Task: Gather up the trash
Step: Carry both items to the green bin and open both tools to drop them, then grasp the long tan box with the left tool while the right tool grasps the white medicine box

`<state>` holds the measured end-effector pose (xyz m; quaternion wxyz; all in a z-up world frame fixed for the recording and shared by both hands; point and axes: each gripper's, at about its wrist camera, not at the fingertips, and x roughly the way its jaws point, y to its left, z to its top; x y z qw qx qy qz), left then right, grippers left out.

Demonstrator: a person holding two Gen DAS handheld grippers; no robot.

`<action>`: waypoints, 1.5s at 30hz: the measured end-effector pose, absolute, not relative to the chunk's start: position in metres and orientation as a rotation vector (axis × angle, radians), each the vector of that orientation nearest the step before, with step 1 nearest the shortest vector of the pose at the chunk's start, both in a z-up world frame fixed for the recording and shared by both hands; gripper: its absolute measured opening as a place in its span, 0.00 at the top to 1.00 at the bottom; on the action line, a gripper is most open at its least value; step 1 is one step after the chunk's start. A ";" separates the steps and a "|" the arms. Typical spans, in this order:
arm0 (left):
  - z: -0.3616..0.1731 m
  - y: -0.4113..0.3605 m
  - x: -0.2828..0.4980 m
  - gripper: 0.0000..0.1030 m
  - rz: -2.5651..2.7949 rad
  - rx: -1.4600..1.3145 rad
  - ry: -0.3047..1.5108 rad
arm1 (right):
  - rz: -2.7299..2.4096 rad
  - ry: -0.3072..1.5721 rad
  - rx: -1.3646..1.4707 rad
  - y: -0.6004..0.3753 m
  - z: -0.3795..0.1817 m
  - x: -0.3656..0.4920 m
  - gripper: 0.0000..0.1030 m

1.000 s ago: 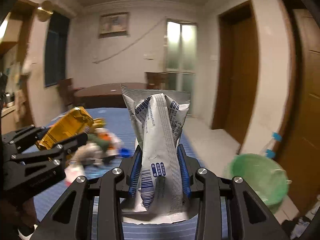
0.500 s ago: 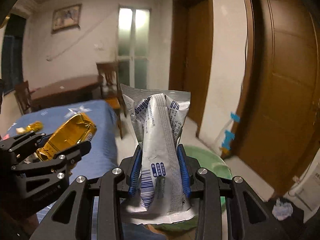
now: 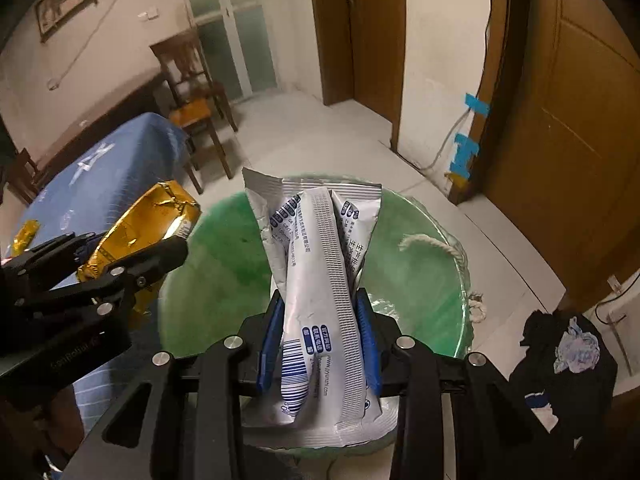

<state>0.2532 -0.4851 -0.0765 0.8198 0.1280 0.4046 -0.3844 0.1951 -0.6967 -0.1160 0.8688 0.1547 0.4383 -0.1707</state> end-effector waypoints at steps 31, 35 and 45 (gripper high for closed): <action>-0.043 -0.382 0.209 0.06 -0.750 0.248 0.701 | -0.290 0.545 0.189 -0.570 -0.044 0.102 0.20; -0.027 -0.321 0.179 0.05 -0.784 0.188 0.639 | -0.215 0.469 0.178 -0.518 -0.037 0.070 0.15; -0.010 -0.134 0.149 0.05 -0.608 0.035 0.595 | 0.081 0.499 0.131 -0.383 -0.048 0.055 0.14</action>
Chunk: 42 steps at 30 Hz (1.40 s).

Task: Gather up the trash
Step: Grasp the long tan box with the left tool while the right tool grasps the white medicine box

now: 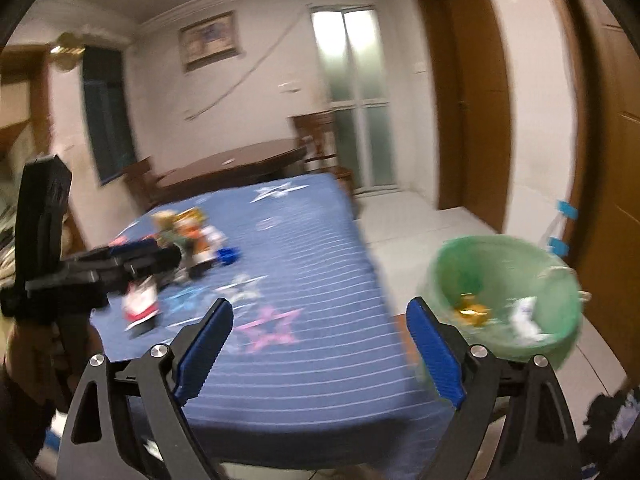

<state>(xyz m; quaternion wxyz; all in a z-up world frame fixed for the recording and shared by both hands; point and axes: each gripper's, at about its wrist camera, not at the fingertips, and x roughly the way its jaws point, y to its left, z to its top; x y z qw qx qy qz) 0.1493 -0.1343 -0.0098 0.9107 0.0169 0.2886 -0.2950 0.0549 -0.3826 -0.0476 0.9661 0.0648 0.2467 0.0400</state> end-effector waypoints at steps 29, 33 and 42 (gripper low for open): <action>-0.094 0.054 0.328 0.48 -0.256 -0.154 0.982 | 0.558 0.951 -0.130 -0.131 -0.098 0.252 0.21; -0.093 0.041 0.323 0.67 -0.258 -0.147 0.968 | 0.516 0.982 -0.197 -0.110 -0.106 0.270 0.34; -0.088 0.056 0.274 0.75 -0.239 -0.081 0.913 | 0.481 0.925 -0.283 -0.083 -0.103 0.264 0.53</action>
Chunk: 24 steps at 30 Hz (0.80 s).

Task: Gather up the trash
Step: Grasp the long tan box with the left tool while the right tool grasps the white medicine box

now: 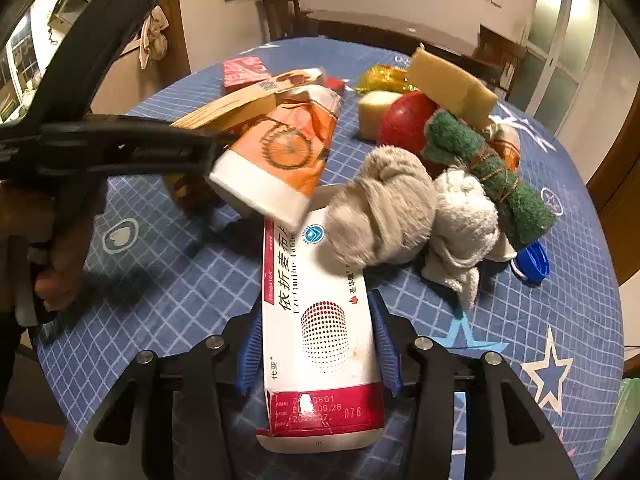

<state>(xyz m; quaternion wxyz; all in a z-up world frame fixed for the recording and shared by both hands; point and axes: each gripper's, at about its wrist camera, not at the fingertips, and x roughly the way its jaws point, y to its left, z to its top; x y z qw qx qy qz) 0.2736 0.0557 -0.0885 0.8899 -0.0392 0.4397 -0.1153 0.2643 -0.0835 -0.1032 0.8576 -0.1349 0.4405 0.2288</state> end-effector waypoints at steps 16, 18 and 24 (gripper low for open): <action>-0.098 0.082 0.250 0.63 -0.188 -0.046 0.926 | 0.440 0.772 -0.076 -0.111 -0.086 0.196 0.54; -0.098 0.082 0.247 0.64 -0.173 -0.042 0.916 | 0.421 0.744 -0.069 -0.114 -0.084 0.187 0.54; -0.093 0.073 0.242 0.75 -0.149 -0.035 0.853 | 0.365 0.660 -0.062 -0.121 -0.077 0.171 0.54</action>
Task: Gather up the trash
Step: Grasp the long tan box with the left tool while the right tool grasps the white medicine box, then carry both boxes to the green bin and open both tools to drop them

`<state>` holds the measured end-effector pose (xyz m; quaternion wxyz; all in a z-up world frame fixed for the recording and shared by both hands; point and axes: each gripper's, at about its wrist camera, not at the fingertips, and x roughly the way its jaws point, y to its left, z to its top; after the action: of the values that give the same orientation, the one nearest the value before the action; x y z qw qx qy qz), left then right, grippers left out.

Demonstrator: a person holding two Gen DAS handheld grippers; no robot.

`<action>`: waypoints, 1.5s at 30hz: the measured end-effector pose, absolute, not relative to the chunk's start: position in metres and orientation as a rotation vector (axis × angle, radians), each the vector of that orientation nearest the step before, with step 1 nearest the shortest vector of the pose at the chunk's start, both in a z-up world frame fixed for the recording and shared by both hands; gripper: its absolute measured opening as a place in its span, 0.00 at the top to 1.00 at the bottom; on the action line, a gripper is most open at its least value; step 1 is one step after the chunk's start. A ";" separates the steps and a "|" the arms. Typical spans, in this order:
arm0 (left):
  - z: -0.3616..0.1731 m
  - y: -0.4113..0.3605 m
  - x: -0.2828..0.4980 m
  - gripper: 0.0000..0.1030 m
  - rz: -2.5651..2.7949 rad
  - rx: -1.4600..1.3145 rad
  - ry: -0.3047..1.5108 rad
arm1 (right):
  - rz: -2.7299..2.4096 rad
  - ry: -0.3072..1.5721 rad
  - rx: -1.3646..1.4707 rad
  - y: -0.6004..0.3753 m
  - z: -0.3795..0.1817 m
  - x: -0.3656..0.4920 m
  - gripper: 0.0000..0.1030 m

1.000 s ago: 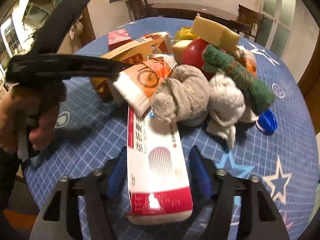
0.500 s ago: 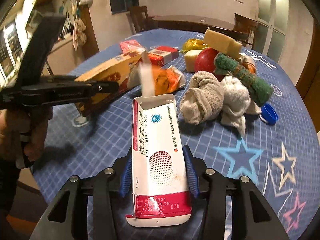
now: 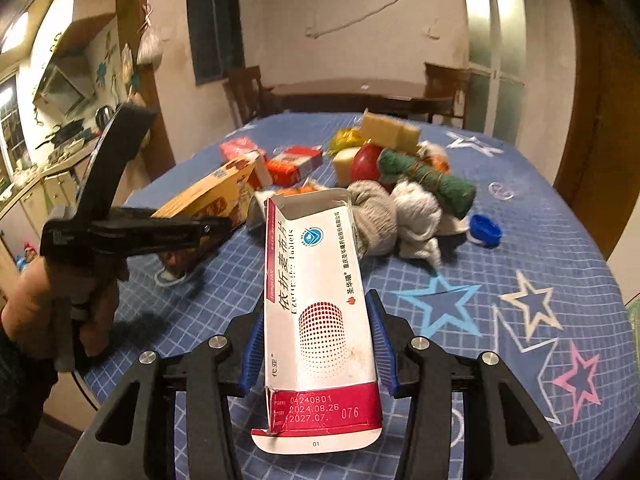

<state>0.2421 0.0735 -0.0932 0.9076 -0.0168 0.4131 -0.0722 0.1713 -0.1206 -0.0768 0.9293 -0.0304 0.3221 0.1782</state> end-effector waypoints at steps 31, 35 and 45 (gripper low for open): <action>-0.027 -0.017 0.117 0.75 -0.067 0.042 0.419 | 0.187 0.429 -0.013 -0.178 -0.029 0.122 0.54; -0.021 -0.030 0.119 0.75 -0.095 0.045 0.409 | 0.165 0.419 -0.018 -0.193 -0.021 0.120 0.54; -0.003 -0.091 0.142 0.75 -0.213 0.051 0.390 | 0.017 0.402 -0.003 -0.282 0.010 0.125 0.54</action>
<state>0.1417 -0.0912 -0.0027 0.9751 0.0255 0.1932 -0.1054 0.1253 -0.2817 0.0101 0.9798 -0.0017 0.1996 0.0084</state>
